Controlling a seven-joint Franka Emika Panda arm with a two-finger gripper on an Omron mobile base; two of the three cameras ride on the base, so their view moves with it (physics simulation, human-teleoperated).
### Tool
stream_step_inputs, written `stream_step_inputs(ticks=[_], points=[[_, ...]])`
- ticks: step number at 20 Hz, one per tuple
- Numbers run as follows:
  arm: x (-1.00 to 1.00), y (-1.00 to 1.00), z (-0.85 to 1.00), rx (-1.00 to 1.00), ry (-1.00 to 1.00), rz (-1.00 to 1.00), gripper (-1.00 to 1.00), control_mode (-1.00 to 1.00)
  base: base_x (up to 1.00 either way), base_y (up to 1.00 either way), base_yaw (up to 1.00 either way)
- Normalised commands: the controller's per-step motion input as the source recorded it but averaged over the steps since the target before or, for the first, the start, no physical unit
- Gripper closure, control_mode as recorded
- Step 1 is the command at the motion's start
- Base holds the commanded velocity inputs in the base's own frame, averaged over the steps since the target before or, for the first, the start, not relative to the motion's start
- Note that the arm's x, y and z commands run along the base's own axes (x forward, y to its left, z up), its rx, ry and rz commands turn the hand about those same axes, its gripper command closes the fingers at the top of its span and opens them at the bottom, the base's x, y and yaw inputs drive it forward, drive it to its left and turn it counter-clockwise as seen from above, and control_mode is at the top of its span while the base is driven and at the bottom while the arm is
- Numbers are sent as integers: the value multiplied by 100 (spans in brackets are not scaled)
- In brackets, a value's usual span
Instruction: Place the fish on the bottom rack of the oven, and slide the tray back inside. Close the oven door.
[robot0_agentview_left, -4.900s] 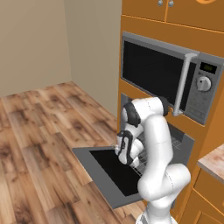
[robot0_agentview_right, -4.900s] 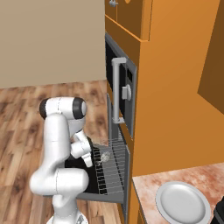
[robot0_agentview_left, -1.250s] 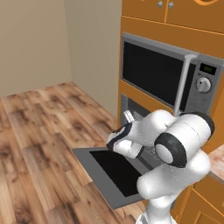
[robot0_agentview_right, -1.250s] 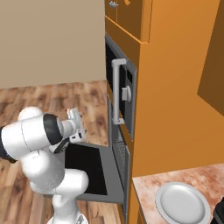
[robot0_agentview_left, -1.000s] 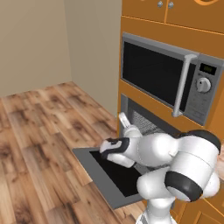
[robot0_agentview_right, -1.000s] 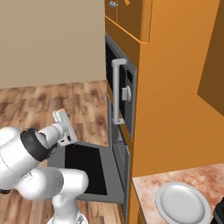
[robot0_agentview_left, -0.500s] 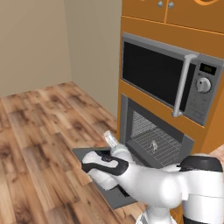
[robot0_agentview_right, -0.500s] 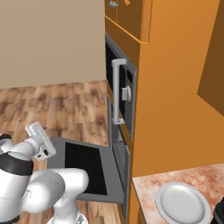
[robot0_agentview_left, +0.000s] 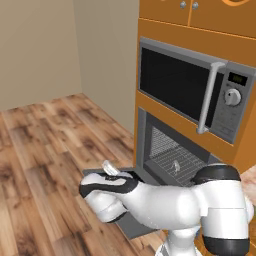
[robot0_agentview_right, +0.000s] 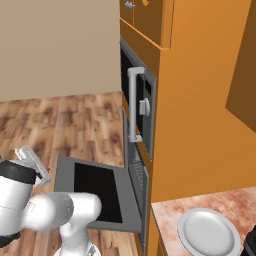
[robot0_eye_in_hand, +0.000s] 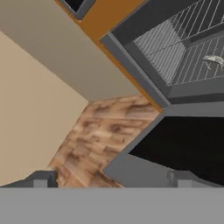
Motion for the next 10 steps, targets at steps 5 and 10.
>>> stream_step_inputs(ticks=[5, 10], points=[[-13, 100, -69, -18, 10, -26, -100, -100, 0, 0, 0], [-45, 100, -80, -19, 0, -31, -100, -100, 0, 0, 0]])
